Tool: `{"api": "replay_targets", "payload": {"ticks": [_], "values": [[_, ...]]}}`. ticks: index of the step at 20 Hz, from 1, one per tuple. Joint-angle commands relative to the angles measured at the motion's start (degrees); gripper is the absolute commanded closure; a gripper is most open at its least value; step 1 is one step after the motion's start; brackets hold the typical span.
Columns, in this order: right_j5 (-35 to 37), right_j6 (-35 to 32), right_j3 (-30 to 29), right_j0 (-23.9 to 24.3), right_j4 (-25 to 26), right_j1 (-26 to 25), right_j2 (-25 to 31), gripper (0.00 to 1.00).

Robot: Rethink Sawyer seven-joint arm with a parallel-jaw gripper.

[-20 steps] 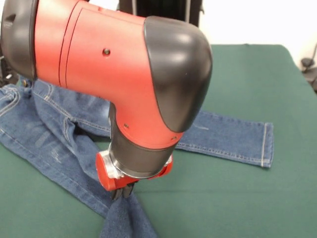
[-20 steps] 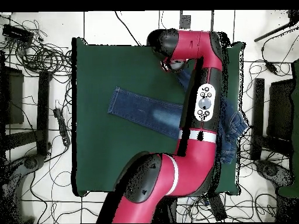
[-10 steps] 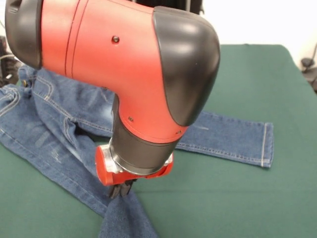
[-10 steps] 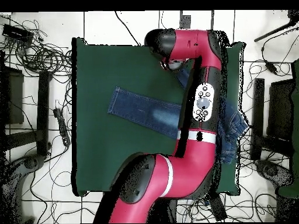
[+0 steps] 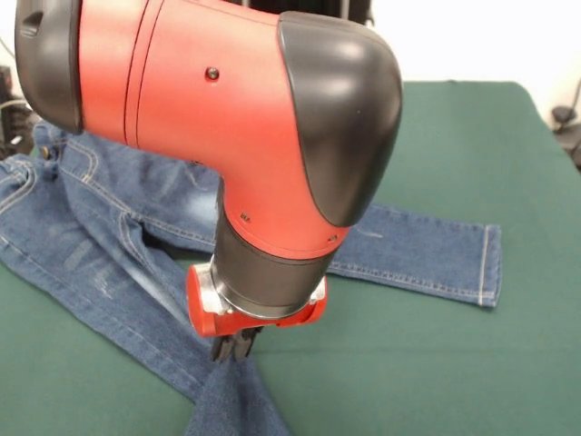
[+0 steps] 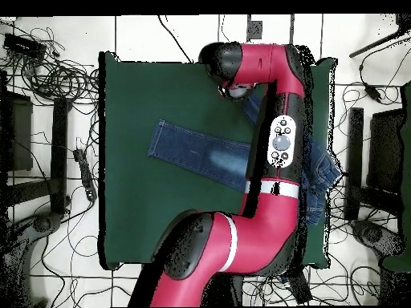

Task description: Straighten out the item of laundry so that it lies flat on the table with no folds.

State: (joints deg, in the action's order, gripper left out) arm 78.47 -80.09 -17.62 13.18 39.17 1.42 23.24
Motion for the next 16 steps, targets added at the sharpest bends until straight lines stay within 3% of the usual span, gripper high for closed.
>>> {"api": "replay_targets", "payload": {"ticks": [1,16], "values": [[-5.2,-19.8,-12.5,-2.2,-4.1,-0.4,-1.8,1.00],[-7.4,-25.6,-16.1,-4.1,-8.8,0.7,-7.1,1.00]]}}
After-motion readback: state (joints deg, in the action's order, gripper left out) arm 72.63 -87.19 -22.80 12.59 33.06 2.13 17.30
